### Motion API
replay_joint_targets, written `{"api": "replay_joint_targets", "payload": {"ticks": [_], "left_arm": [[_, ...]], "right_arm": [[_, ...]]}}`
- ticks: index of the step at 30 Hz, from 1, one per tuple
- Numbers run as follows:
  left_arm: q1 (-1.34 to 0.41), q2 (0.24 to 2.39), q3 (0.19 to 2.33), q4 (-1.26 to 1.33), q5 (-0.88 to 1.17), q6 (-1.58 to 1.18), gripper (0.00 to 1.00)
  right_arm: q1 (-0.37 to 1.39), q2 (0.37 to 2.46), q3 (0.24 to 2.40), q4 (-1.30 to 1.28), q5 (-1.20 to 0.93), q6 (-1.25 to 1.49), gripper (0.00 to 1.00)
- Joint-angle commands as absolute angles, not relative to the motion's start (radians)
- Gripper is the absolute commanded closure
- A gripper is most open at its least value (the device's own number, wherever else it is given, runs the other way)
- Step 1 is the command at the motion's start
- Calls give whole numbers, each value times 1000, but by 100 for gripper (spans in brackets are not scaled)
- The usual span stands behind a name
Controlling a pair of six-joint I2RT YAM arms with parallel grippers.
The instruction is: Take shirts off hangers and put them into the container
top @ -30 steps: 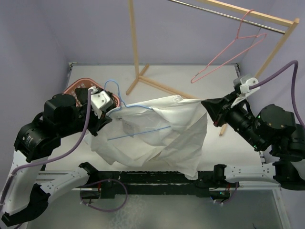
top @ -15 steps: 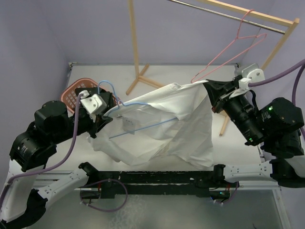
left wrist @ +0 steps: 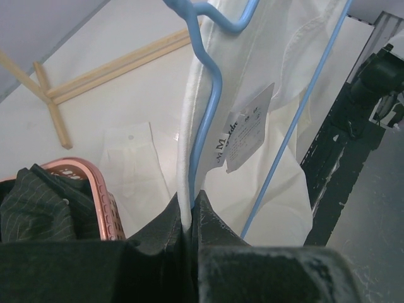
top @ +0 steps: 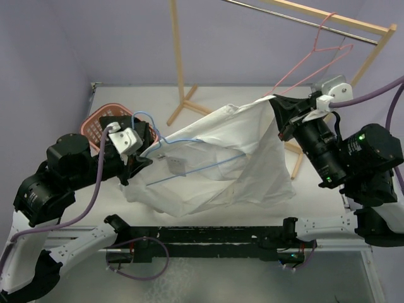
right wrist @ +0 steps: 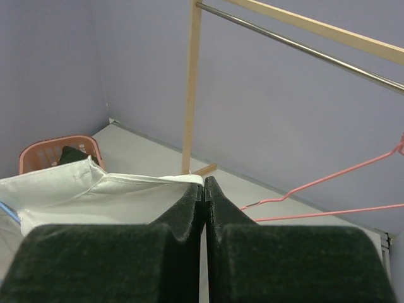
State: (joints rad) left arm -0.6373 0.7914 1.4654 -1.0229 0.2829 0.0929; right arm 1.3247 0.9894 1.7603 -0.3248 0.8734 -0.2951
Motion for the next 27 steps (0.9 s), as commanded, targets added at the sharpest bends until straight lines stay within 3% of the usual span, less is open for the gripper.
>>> {"api": "replay_joint_targets", "payload": {"ticks": [1,8,15,16,19,20,22,27], "left_arm": [[-626,756,1493,-1183,289,131,100],[-626,745,1576,-1182,375,153,100],[-623,737,1596,-1197,441,163,100],[-624,739,1595,-1198,433,159,100],[-624,749,1594,-1198,392,145,100],[-623,753,1593,-1197,377,140,100],[-623,761,1594,-1196,355,135,100],[-624,769,1601,-1180,308,112,100]], "right_arm": [[1299,981,1844,-278,1027,-261,100],[1299,998,1732,-537,1088,-125,100],[1300,947,1686,-570,1128,-97,100],[1299,948,1695,-590,1112,-85,93],[1299,963,1731,-720,972,30,41],[1299,964,1736,-741,929,58,32],[1300,953,1726,-775,819,124,26],[1299,870,1574,-757,549,133,32]]}}
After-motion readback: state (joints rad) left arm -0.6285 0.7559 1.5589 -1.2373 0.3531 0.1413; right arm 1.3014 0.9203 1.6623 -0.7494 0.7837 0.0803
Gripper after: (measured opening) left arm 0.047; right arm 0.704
